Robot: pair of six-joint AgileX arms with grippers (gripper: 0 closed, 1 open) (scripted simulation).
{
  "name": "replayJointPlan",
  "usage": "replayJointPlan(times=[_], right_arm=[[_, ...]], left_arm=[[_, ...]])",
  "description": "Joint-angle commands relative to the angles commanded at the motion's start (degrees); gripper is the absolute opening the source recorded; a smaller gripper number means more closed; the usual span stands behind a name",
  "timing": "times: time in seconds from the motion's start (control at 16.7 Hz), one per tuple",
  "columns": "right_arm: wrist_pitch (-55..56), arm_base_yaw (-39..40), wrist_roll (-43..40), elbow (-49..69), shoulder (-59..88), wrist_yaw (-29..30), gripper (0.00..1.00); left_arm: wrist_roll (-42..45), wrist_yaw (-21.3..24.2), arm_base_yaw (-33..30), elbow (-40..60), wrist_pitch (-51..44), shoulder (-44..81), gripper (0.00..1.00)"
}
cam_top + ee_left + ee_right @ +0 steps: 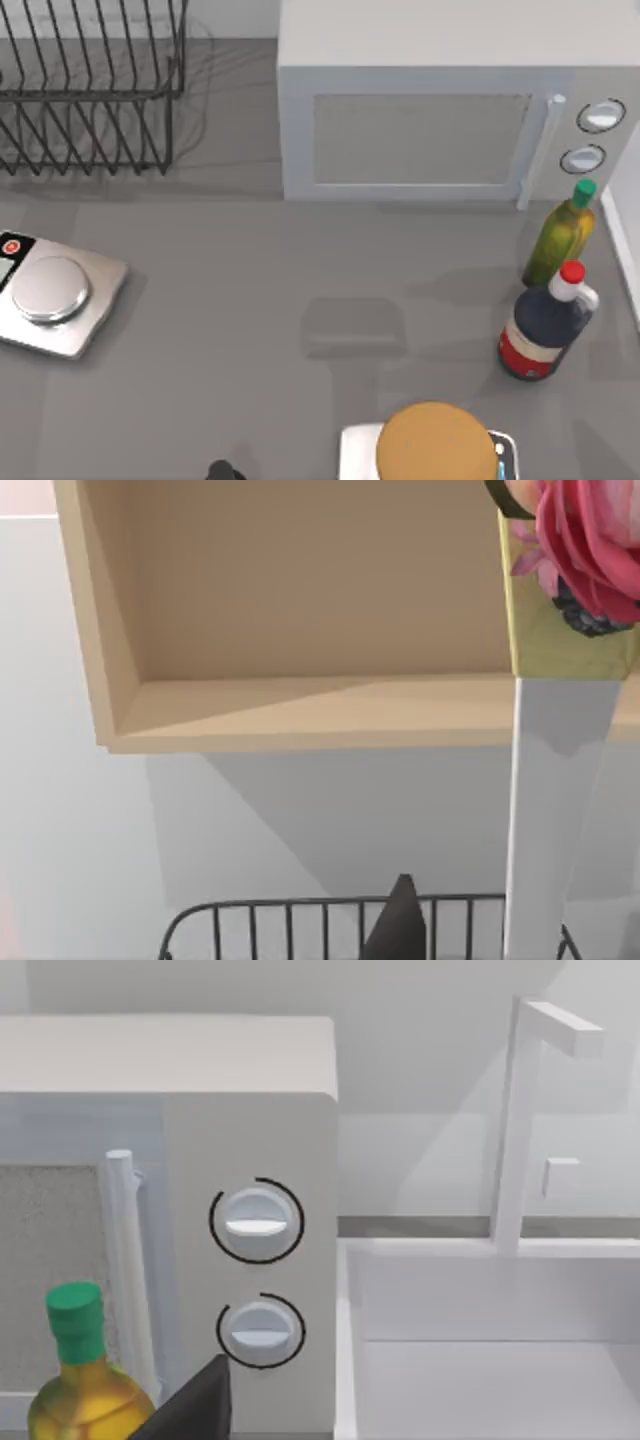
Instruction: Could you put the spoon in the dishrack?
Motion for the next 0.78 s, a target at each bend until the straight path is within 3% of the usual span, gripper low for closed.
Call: replayJointPlan(times=[0.48,0.78], right_arm=[[0.0,0.0,0.0,0.0,0.0,0.0,1.00],[0.0,0.0,0.0,0.0,0.0,0.0,1.00]], left_arm=[[-1.1,0.3,1.3,-1.5,2.9,-1.3,0.00],[-1.2,-0.8,0.3,-2.3,15.0,10.1,0.00]])
